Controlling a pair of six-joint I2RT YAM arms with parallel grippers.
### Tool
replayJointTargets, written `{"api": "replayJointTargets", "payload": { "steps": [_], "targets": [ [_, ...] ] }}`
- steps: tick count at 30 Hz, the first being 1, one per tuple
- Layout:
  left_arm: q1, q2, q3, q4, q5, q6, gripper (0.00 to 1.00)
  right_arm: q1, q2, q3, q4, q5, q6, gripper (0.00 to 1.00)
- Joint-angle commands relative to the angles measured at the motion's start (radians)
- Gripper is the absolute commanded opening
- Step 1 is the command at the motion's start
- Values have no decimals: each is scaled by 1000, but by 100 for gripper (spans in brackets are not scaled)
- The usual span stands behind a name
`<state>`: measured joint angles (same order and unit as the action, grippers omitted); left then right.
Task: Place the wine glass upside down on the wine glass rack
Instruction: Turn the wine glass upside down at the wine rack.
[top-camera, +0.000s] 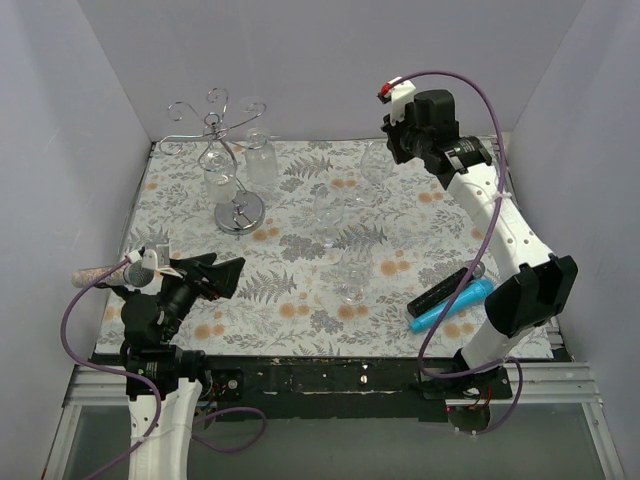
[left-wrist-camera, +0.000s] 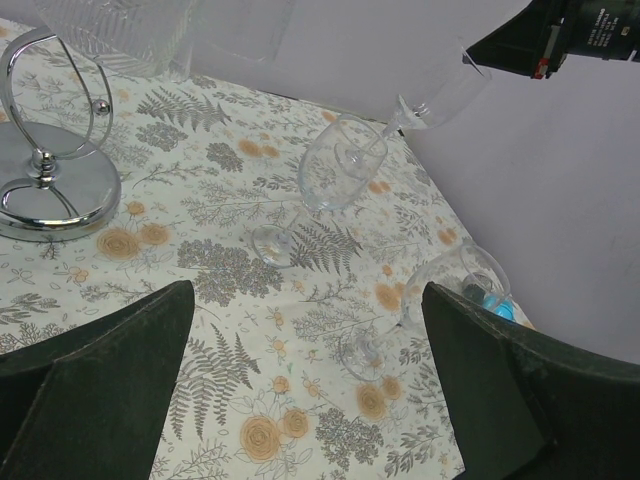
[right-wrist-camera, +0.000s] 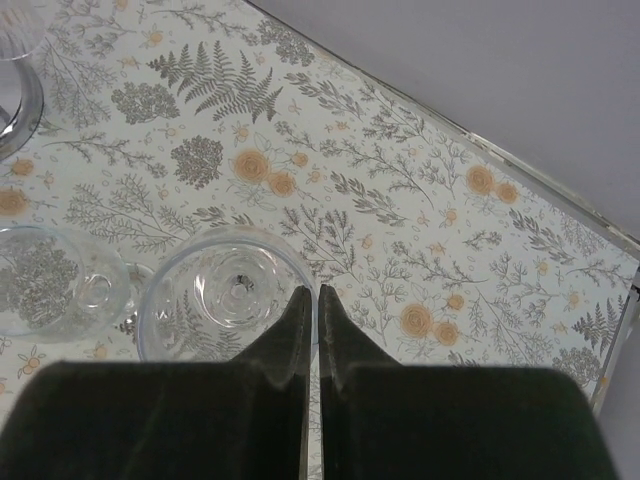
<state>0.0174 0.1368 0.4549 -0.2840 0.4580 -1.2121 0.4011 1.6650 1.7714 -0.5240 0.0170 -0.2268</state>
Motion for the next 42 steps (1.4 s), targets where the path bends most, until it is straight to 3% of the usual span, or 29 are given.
{"api": "replayJointTargets", "payload": {
  "steps": [1, 42],
  "targets": [
    [-2, 6, 10, 8, 14, 2, 98, -8, -80, -10, 75, -46, 23, 1],
    [-37, 12, 5, 14, 33, -7, 98, -16, -188, -69, 47, -115, 23, 1]
  ]
}}
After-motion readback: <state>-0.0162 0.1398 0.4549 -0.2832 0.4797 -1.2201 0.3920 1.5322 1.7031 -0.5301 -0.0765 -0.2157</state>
